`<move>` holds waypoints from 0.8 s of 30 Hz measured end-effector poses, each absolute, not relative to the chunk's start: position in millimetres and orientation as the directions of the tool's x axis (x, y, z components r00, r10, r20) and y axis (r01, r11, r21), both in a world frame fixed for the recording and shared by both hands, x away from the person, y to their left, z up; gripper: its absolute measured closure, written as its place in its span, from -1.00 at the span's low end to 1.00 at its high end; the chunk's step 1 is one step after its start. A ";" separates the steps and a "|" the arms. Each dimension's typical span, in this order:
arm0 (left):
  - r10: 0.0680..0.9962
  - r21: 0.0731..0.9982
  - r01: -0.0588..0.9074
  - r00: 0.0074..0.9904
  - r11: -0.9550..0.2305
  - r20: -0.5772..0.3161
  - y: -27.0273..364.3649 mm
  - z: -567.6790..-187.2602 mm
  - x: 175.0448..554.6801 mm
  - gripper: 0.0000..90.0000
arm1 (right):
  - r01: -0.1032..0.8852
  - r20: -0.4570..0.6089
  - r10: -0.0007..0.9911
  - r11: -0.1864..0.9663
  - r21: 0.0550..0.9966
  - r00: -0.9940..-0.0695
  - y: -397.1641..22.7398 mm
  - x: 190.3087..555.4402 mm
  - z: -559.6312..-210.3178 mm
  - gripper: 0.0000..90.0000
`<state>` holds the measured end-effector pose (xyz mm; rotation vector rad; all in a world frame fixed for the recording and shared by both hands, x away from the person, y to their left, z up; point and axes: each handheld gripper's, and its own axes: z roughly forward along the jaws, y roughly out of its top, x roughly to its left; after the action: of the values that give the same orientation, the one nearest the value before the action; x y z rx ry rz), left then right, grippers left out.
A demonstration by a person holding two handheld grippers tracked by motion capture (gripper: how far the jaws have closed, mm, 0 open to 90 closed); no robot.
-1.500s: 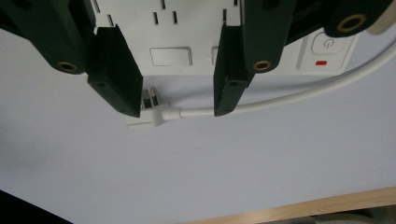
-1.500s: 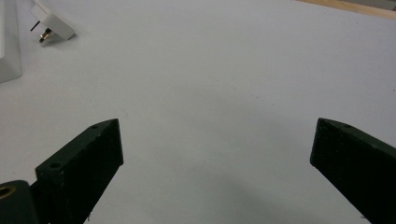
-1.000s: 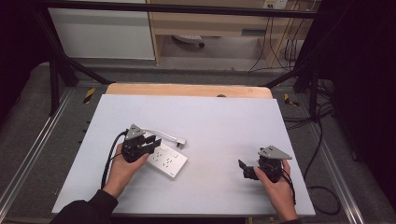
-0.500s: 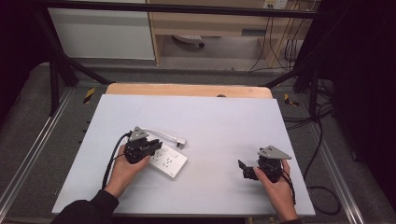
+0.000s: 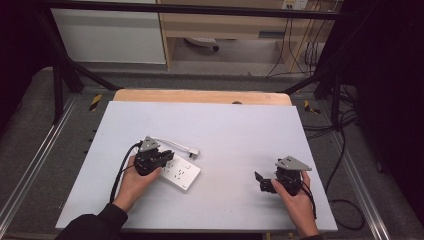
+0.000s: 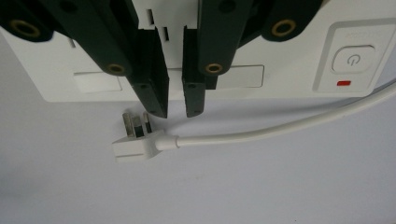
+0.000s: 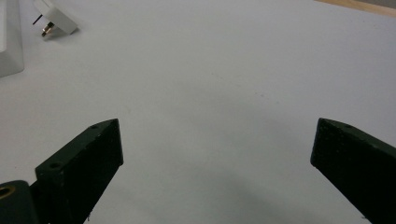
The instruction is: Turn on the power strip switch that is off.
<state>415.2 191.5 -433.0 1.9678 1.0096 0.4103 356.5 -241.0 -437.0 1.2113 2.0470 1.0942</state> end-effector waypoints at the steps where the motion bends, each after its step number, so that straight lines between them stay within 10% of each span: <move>1: 0.781 0.813 0.498 0.618 -0.301 -0.089 191.5 -433.4 415.4 0.79 | 0.465 -0.032 0.883 0.278 0.841 -0.469 -241.1 356.6 -437.1 -0.94; 24: 0.771 0.811 0.496 0.631 -0.312 -0.089 189.5 -438.0 417.4 0.99 | 0.465 -0.039 0.879 0.289 0.837 -0.476 -239.7 356.5 -437.6 -0.94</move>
<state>417.4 189.5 -438.0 1.9808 0.9950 0.3990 356.5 -239.7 -437.6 1.1977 2.0607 1.0852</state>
